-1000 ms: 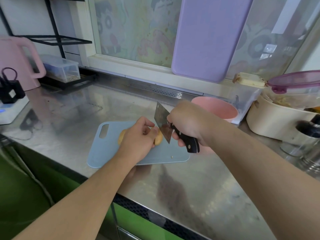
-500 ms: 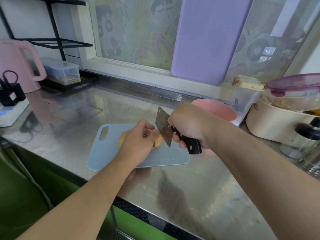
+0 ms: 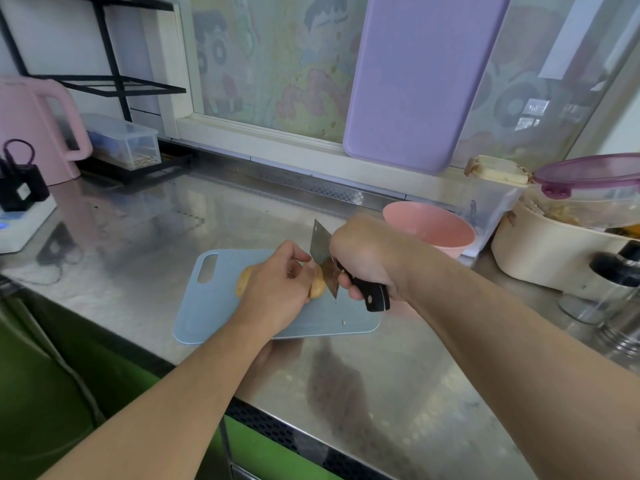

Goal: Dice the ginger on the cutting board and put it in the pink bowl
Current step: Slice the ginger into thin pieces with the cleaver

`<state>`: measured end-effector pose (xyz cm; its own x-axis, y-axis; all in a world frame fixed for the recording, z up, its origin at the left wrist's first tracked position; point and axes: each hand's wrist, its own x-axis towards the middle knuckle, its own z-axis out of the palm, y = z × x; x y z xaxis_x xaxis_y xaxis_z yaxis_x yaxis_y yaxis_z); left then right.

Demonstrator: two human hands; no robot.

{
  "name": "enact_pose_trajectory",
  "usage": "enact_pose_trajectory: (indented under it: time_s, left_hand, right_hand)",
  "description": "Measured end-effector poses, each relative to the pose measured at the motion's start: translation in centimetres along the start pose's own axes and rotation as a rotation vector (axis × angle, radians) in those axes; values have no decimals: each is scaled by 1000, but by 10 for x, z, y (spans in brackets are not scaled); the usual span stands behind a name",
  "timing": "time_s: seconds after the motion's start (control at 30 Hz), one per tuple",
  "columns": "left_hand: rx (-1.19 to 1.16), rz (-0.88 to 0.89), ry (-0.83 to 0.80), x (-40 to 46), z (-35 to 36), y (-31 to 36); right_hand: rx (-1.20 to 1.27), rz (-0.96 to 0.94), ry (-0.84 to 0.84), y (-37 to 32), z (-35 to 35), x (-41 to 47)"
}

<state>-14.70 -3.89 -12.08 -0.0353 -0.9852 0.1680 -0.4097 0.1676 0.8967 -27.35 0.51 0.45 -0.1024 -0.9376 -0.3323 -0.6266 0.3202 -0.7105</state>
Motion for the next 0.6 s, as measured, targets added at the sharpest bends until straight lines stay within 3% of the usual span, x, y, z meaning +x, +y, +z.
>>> enact_pose_trajectory:
  time_s: [0.37, 0.6]
  left_hand:
    - [-1, -3, -1, 1, 0, 0]
    - [-39, 13, 1, 0, -1, -2]
  right_hand:
    - [-39, -2, -37, 5, 12, 2]
    - [-182, -97, 157, 34, 36, 9]
